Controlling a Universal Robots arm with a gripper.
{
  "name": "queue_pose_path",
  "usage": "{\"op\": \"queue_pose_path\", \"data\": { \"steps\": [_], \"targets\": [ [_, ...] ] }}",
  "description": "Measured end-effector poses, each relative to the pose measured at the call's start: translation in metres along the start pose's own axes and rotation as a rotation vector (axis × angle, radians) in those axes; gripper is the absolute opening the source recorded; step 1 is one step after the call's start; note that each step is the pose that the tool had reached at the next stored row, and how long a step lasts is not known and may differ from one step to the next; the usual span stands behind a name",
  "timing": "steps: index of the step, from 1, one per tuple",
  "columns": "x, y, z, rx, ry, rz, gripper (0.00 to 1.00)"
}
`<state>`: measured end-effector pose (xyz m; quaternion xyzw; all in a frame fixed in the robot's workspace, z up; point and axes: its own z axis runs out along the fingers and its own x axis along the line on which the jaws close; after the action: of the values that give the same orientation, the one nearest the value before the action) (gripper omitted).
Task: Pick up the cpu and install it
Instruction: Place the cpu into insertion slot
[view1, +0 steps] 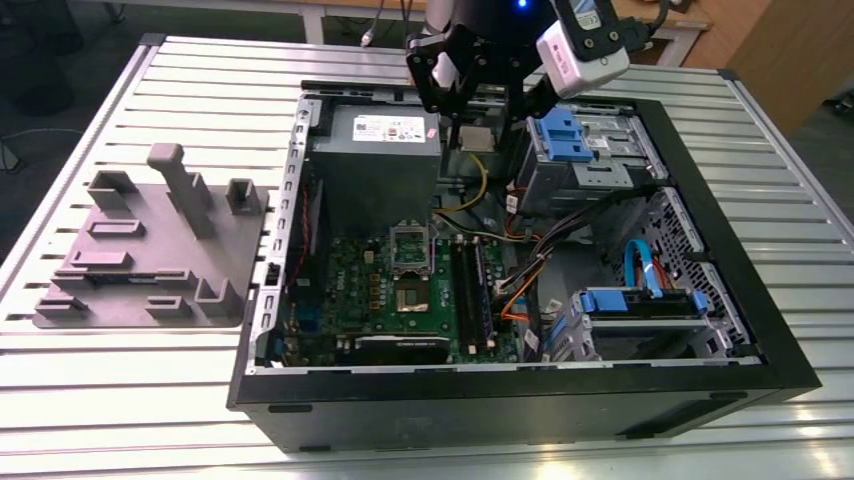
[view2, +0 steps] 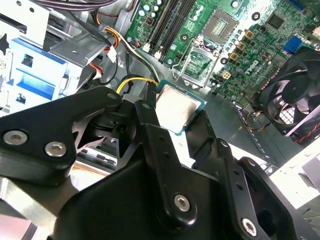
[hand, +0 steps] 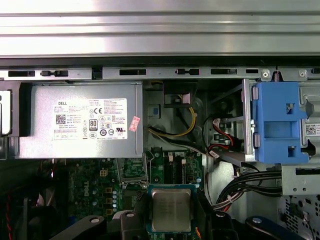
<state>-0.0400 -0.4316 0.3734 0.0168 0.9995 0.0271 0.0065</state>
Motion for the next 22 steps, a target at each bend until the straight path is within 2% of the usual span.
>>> {"op": "queue_pose_path", "data": {
  "steps": [22],
  "targets": [
    [0.0046, -0.0001, -0.0001, 0.0, 0.0, 0.0, 0.47]
  ]
}}
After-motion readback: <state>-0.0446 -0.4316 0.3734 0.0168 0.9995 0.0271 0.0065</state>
